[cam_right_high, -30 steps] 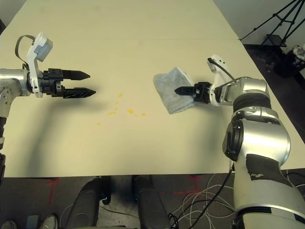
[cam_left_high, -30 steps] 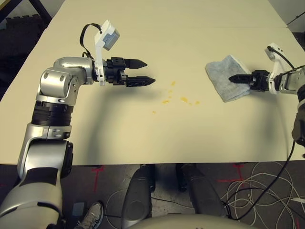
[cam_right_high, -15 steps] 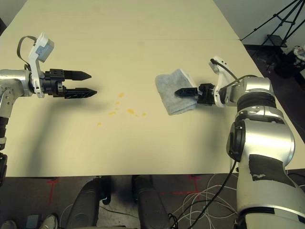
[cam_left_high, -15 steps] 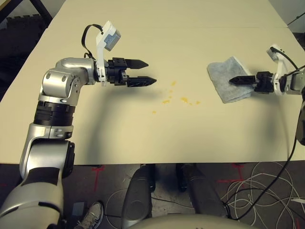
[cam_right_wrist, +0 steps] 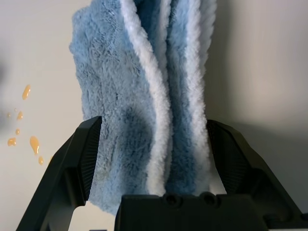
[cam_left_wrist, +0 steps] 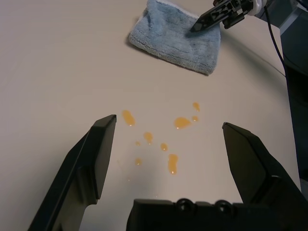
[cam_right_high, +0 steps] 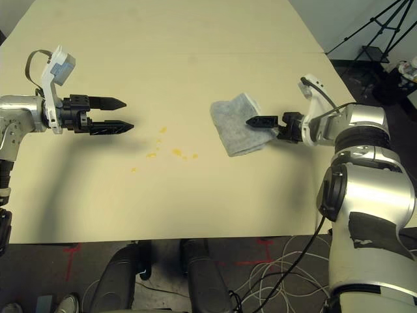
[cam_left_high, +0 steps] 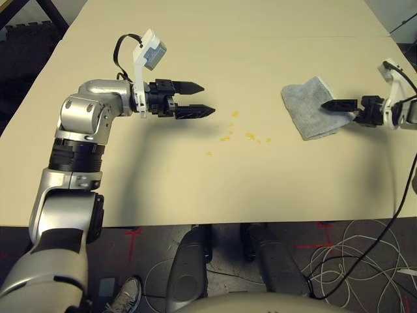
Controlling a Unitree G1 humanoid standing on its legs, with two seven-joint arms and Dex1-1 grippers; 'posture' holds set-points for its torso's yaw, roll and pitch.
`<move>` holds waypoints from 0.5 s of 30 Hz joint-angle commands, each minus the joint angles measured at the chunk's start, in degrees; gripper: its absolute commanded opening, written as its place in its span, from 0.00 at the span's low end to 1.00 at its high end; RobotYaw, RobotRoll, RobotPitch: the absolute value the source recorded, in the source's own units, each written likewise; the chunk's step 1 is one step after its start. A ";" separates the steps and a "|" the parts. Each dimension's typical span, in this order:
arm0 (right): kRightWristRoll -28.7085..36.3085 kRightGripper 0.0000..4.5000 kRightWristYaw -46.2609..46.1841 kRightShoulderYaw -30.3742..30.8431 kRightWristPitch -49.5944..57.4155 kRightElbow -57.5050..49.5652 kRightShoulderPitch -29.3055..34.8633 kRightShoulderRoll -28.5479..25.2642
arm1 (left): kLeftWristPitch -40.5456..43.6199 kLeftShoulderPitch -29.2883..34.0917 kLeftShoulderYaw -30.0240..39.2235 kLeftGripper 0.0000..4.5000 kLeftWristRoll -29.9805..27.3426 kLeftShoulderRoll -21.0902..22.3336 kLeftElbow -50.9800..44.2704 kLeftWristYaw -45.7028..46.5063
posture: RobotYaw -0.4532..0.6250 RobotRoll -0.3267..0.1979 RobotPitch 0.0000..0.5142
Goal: Wipe the water off the table with a rag.
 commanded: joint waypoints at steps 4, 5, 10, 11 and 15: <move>0.19 0.99 -1.80 -0.38 0.26 0.72 2.45 2.16 | 0.10 0.15 -0.56 1.00 0.60 0.39 -0.47 -0.35 | 0.41 0.62 0.49; 0.08 0.99 -1.84 -0.39 0.31 0.74 2.59 2.31 | 0.18 0.22 -0.52 1.00 0.57 0.45 -0.58 -0.32 | 0.41 0.62 0.49; -0.47 0.99 1.95 1.10 3.28 0.70 2.65 3.12 | 0.67 0.63 -0.17 1.00 0.37 1.15 -1.24 -0.24 | 0.42 0.62 0.49; -0.72 0.99 3.57 1.86 4.18 0.57 2.62 3.36 | 0.69 0.69 -0.18 1.00 0.35 1.21 -1.28 -0.22 | 0.42 0.62 0.49; -1.32 0.99 7.95 4.20 6.57 0.12 2.90 4.48 | 0.84 0.82 -0.24 1.00 0.24 1.11 -1.55 0.02 | 0.41 0.62 0.49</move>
